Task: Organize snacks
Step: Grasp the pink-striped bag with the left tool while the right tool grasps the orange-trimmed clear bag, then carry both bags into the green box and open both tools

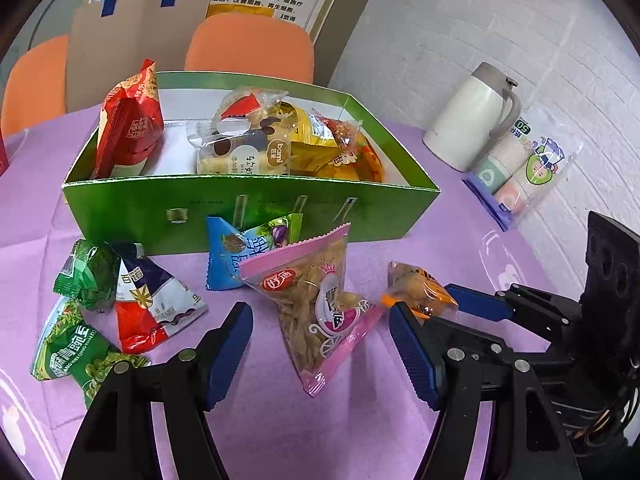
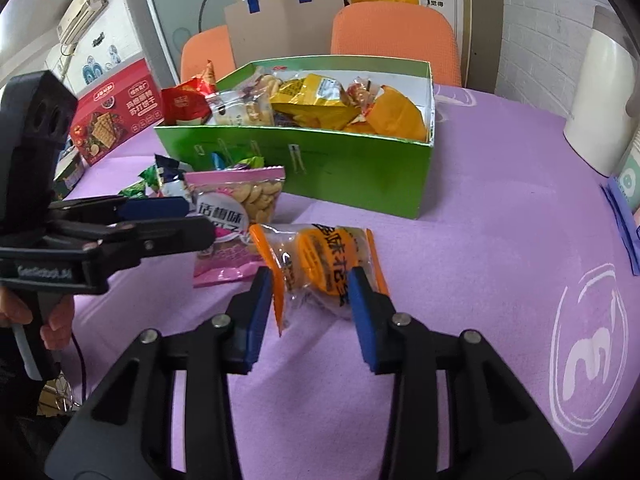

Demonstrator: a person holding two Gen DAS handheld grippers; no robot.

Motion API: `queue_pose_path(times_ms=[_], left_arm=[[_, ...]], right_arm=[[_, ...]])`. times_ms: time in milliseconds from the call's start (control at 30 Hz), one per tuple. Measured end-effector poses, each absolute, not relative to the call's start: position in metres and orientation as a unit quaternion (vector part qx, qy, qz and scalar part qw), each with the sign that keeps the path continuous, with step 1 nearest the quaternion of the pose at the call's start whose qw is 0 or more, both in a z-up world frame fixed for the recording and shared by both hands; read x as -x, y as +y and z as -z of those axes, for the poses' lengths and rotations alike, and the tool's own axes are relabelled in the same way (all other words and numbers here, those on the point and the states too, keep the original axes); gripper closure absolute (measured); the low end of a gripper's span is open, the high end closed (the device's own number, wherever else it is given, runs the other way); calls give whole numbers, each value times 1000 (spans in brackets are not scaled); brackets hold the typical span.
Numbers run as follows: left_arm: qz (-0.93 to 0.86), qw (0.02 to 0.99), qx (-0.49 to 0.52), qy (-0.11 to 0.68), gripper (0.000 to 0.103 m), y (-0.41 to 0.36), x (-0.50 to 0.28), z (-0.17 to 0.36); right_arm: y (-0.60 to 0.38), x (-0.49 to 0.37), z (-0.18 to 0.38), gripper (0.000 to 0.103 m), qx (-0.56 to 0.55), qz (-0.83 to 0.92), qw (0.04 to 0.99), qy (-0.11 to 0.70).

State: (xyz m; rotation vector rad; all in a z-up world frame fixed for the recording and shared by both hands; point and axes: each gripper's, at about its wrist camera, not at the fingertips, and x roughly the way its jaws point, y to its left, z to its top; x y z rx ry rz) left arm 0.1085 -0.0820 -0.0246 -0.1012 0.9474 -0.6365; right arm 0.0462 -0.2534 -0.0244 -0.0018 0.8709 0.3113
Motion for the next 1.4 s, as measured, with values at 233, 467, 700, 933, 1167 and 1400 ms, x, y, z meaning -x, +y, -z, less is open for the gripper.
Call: queue_pose_path(times_ms=[233, 467, 700, 933, 1167, 1400], left_arm=[[289, 843, 37, 453, 46, -95, -119, 33], [290, 834, 66, 465, 51, -91, -127, 40], [296, 834, 55, 463, 56, -97, -128, 48], [301, 837, 36, 457, 69, -93, -115, 39], [313, 848, 54, 425, 69, -74, -103, 8], [312, 874, 59, 368, 69, -63, -120, -44]], right_arm=[[-249, -52, 26, 38, 41, -142, 894, 423], [-242, -57, 39, 38, 46, -146, 886, 438], [-242, -62, 46, 43, 46, -135, 888, 436], [-245, -54, 34, 59, 36, -152, 889, 430], [-252, -48, 0, 62, 4, -171, 902, 396], [-248, -65, -44, 62, -7, -176, 923, 342]])
